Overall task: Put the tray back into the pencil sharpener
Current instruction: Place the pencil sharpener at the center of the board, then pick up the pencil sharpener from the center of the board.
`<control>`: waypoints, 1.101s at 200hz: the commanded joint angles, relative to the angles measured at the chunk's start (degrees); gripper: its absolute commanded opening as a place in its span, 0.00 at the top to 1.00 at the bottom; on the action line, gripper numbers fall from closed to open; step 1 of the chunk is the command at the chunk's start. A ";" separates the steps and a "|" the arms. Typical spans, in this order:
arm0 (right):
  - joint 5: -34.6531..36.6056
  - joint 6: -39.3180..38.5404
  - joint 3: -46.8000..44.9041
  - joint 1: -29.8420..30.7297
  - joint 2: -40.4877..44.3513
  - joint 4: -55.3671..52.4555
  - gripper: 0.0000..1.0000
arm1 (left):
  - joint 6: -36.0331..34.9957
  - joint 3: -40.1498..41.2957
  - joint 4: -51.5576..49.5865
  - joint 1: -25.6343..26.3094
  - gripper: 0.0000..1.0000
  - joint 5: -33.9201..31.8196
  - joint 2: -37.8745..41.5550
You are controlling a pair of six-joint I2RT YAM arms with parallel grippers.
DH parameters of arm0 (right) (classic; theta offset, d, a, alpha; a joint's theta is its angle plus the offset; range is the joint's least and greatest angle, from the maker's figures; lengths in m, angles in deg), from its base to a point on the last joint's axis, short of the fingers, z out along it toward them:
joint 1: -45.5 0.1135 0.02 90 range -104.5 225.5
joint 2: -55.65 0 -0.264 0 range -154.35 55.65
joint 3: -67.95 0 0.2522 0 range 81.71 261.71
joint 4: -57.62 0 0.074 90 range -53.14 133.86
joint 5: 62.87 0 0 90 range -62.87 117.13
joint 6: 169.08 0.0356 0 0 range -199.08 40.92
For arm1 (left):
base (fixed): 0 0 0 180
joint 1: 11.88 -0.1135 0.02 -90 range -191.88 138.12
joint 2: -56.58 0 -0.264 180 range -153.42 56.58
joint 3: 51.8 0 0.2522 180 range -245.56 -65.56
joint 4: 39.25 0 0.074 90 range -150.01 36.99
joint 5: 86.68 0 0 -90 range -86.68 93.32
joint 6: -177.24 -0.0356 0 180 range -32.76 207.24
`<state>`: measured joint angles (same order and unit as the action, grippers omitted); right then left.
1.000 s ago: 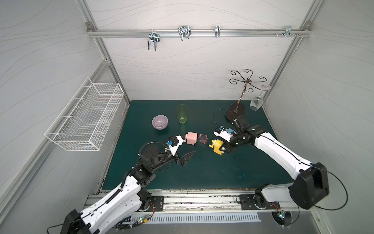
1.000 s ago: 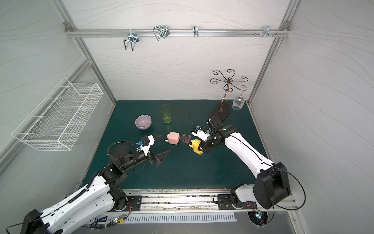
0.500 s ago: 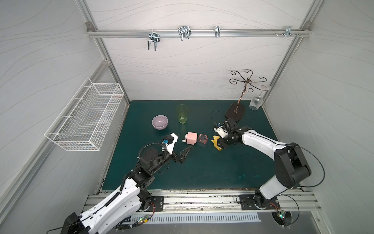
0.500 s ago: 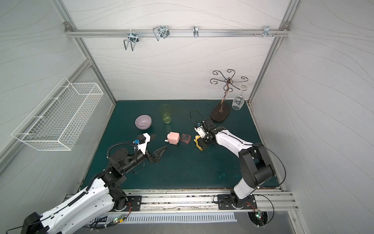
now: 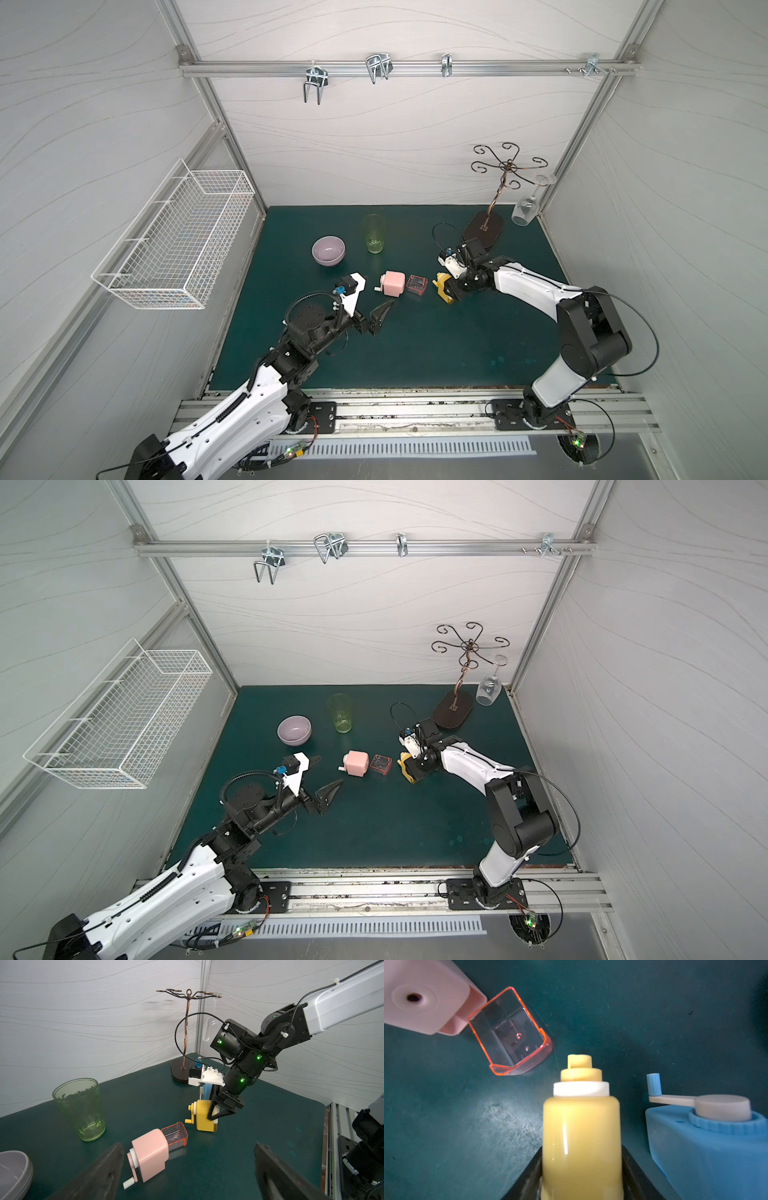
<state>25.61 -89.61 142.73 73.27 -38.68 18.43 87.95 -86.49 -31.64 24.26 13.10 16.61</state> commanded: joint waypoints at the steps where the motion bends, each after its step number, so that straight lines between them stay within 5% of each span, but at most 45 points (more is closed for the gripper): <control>1: 0.02 -2.10 0.19 -0.35 0.43 0.09 0.54 | 0.02 -0.69 4.41 -0.14 0.00 -0.03 -0.33; 76: -2.61 -3.87 -0.46 -0.61 5.83 -1.19 0.27 | -0.71 -1.30 4.18 -0.19 0.00 0.40 -1.35; 154: -8.50 -8.36 0.25 -0.87 18.68 -0.40 0.26 | 0.11 -5.00 -1.38 -0.87 0.00 2.52 -6.09; 193: -14.87 -11.78 0.08 -2.50 22.88 -0.29 0.26 | -8.45 -14.45 -16.03 -3.30 0.00 10.20 -14.91; 220: -19.54 -14.95 1.81 -2.64 20.41 -1.35 0.27 | -8.31 -16.93 -15.91 -5.67 0.00 11.21 -17.55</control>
<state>12.47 -100.65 142.73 70.97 -16.32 18.08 82.38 -99.73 -45.52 20.35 21.01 0.26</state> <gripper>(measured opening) 0.738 0.996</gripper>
